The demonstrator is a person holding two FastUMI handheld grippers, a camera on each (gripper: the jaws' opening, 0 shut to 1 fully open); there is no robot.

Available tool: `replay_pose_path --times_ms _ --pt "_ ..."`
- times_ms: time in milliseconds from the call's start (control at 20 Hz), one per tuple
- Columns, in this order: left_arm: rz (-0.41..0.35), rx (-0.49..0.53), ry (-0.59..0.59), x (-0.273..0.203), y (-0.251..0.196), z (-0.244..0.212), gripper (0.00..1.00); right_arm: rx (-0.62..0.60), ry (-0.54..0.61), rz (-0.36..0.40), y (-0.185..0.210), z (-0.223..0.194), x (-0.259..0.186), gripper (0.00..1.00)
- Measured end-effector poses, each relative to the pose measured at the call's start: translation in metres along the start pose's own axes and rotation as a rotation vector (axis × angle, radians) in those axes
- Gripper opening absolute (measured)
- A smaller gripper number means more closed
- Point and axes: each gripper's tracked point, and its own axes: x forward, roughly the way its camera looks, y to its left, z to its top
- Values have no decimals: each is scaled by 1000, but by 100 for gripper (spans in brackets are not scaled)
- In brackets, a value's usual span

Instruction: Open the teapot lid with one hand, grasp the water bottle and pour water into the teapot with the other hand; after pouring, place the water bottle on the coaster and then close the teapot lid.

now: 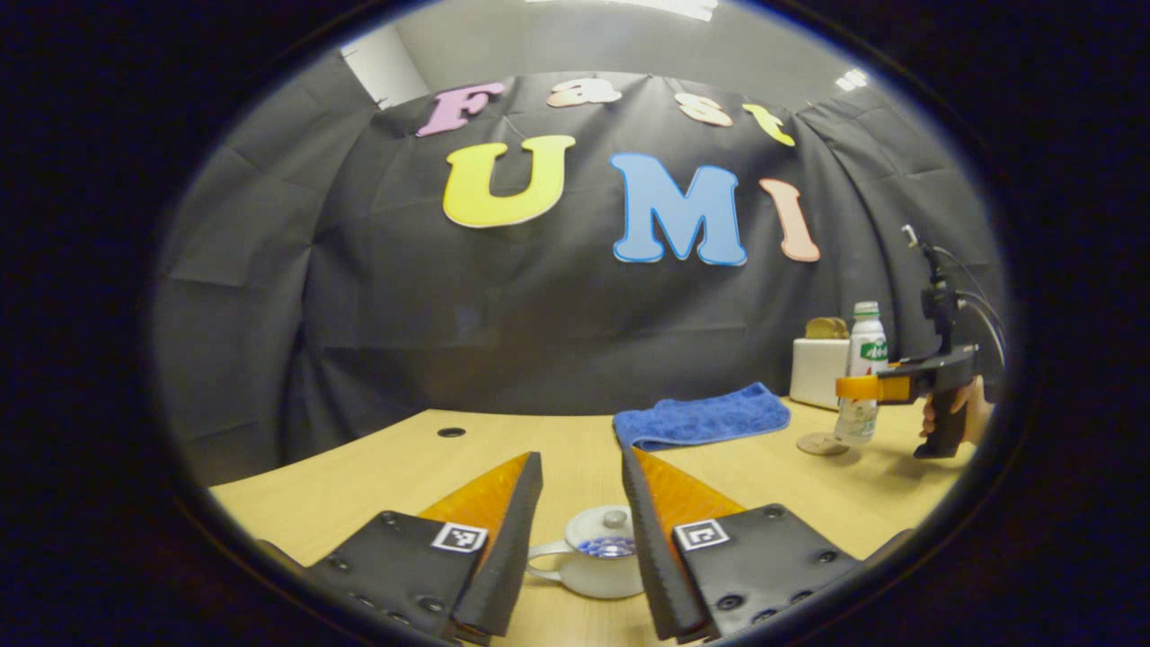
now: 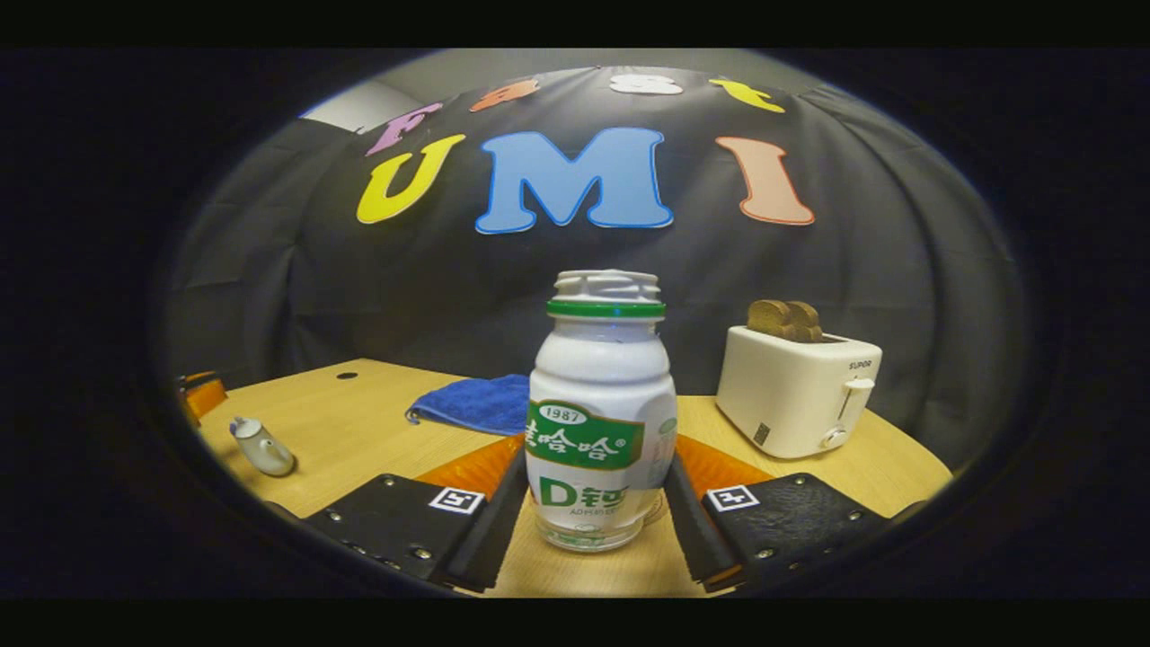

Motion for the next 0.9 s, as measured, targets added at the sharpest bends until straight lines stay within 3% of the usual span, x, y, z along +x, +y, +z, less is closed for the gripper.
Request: replay_pose_path --times_ms 100,150,400,750,900 --pt "7 -39 -44 -18 3 17 78 -12 -11 -10 -4 2 13 76" --pt "12 -43 -52 -26 5 23 80 -20 -8 -22 -6 2 19 76" --pt "-9 -37 -78 -47 0 35 78 -34 15 -46 -10 -15 46 75" --pt "-5 -22 -115 -55 -3 43 78 -15 -2 -59 -16 -20 49 75" --pt "-27 -38 -123 -54 -11 46 79 -41 15 -80 -19 -25 46 80"
